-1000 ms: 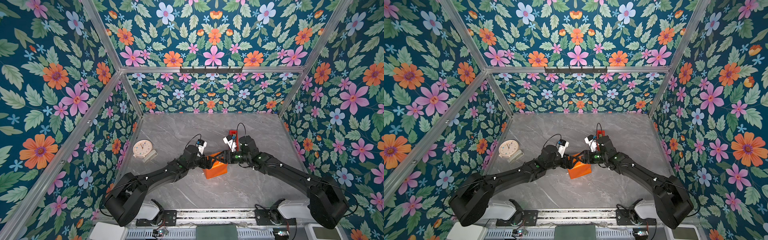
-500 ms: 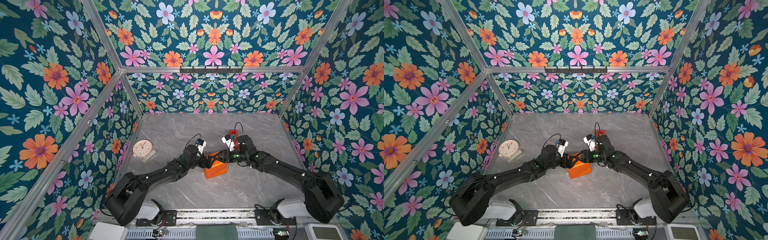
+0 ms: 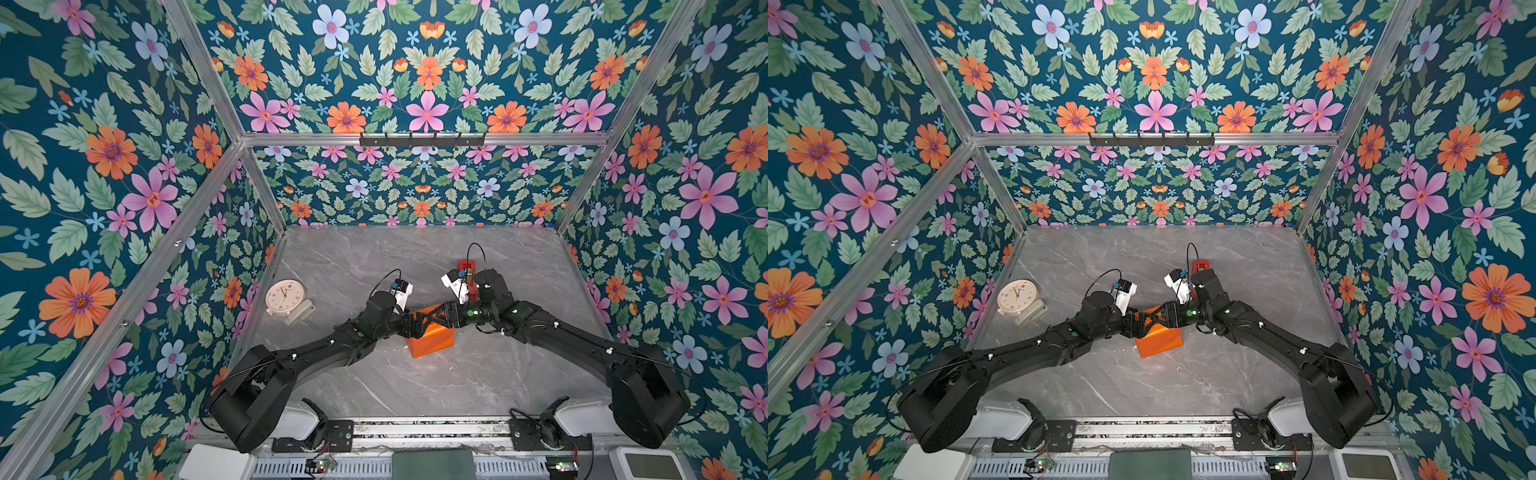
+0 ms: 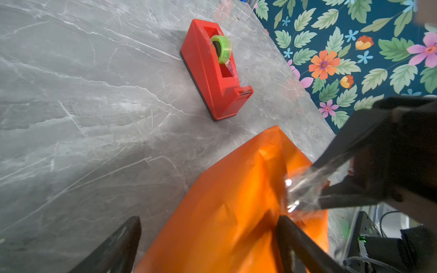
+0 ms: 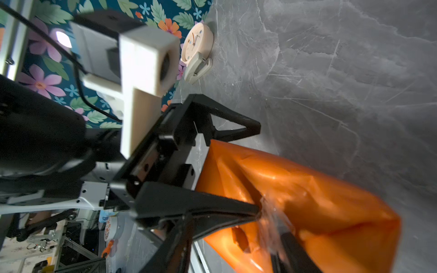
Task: Wrap a gift box in wrapping paper
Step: Stick the wrapping paper to the gift box.
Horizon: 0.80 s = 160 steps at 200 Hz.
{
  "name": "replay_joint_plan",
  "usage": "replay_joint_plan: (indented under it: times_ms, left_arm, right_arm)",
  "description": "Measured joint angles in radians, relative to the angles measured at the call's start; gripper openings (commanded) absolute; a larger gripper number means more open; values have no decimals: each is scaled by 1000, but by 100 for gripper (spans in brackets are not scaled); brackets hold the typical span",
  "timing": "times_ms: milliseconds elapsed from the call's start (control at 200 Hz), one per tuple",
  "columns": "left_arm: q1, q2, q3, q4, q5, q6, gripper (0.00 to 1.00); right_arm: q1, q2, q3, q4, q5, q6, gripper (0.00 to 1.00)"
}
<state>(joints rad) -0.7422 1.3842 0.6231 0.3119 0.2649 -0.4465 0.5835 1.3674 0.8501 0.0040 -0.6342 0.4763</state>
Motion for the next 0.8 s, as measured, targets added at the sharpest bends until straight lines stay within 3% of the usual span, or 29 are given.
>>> replay_joint_plan:
  times_ms: [400,800]
  left_arm:
    - [0,8,0,9,2,-1,91]
    - [2,0,-5,10,-4,-5,92]
  right_arm:
    - [-2,29,-5,48,-45,96,52]
    - [-10,50,-39,68,-39,55,51]
